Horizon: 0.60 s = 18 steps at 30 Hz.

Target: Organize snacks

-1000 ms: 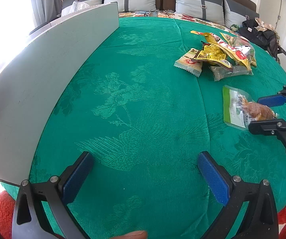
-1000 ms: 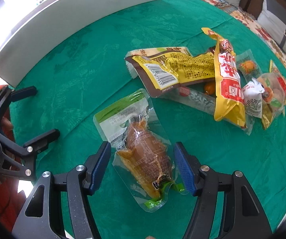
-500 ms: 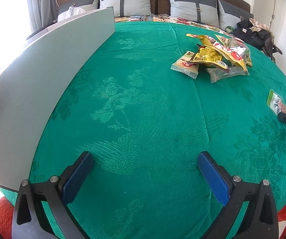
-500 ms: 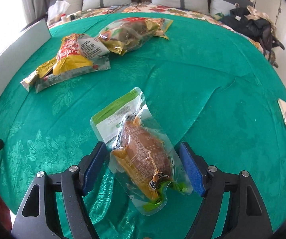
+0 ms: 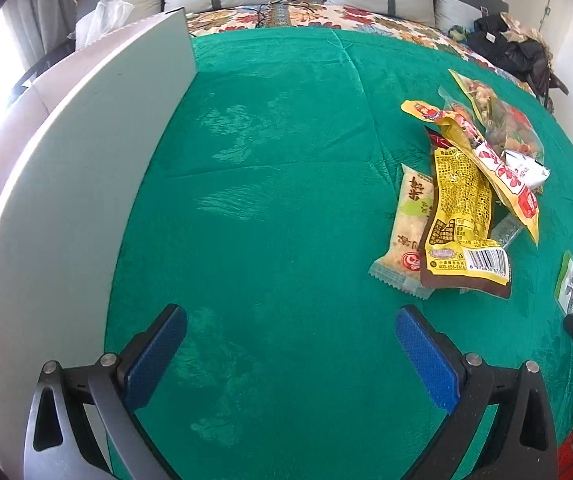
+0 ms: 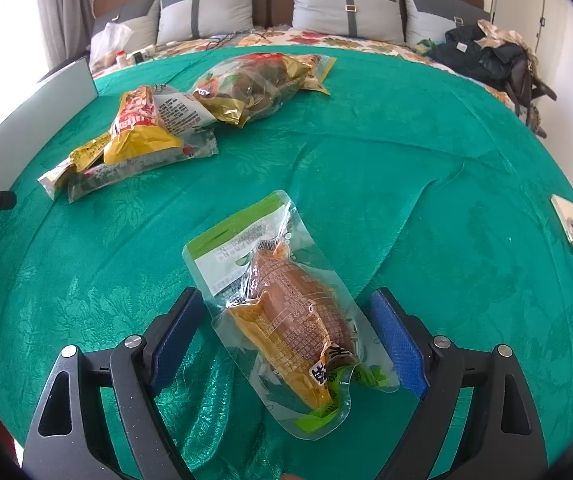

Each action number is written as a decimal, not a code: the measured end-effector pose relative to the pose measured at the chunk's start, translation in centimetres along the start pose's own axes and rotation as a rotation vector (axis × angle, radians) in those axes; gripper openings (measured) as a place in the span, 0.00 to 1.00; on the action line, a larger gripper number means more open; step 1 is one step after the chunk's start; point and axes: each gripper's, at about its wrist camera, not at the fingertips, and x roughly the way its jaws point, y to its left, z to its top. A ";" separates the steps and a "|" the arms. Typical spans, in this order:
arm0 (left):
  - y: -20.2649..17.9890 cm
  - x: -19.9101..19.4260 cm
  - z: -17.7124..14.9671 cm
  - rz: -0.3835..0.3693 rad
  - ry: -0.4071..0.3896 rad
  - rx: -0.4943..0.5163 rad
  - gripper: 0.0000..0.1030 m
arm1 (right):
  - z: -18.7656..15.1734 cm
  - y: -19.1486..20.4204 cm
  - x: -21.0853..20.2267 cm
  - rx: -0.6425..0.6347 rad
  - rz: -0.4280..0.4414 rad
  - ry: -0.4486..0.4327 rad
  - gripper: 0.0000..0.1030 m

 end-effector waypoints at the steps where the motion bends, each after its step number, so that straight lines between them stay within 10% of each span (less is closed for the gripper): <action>1: -0.9 0.5 0.4 -0.021 0.014 0.040 1.00 | 0.0 0.0 0.0 -0.001 0.001 0.000 0.86; 7: -6.9 2.2 2.0 0.008 0.005 0.310 1.00 | 0.2 -0.1 0.1 0.003 0.000 0.001 0.86; 13: -7.7 2.9 3.6 -0.025 -0.010 0.280 0.95 | 0.3 -0.2 0.1 -0.001 0.003 -0.003 0.87; 15: -7.2 2.8 3.6 -0.078 -0.012 0.256 0.80 | 0.3 -0.2 0.2 -0.001 0.003 -0.005 0.87; 18: -6.5 2.1 3.2 -0.101 -0.029 0.231 0.31 | 0.3 -0.2 0.1 0.001 0.001 -0.007 0.87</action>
